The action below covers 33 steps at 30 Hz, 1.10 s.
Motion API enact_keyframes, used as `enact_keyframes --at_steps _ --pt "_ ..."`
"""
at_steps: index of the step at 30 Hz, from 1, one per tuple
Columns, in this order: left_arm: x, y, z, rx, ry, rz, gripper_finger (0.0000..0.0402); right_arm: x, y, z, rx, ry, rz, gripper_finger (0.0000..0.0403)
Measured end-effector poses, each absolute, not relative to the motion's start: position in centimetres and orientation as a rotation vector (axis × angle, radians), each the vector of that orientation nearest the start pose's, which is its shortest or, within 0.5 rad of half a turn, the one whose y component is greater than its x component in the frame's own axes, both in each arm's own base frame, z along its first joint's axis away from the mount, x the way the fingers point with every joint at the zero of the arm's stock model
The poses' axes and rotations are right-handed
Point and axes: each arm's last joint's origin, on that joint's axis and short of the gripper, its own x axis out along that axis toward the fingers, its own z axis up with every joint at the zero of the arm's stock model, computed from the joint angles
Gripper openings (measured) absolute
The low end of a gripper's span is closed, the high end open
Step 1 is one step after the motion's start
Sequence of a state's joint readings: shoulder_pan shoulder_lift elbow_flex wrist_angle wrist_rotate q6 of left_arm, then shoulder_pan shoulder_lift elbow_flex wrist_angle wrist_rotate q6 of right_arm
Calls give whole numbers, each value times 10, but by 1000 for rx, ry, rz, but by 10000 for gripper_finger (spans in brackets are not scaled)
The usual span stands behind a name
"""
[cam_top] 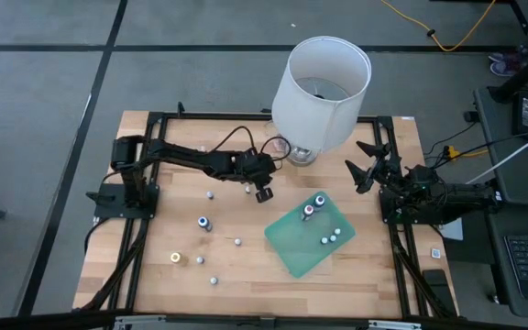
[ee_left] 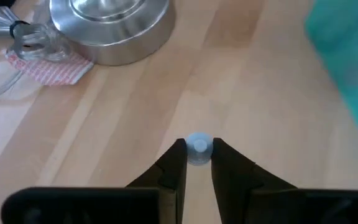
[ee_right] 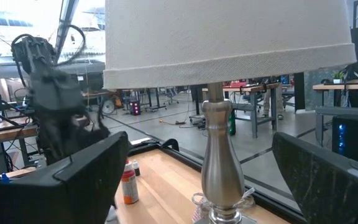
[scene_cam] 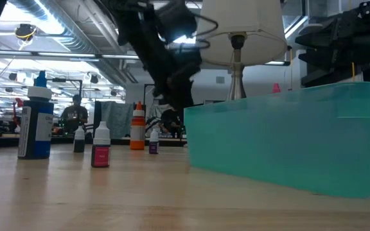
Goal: Pick & Place food coloring
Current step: Put the small pink food coloring bottle into the green bin
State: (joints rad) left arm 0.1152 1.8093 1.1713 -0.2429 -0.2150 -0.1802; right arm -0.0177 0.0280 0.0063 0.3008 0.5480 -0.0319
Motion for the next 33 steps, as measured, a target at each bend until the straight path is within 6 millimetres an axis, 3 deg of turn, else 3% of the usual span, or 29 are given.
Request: enact_keyframes --at_steps 12,22,33 --pt "358 -18 228 -187 793 316 55 91 -17 191 43 -264 -566 397" --pt "360 -75 264 -142 784 327 54 91 -17 191 43 -264 -566 397" --pt "396 -107 263 -154 783 266 54 91 -17 191 43 -264 -566 397"
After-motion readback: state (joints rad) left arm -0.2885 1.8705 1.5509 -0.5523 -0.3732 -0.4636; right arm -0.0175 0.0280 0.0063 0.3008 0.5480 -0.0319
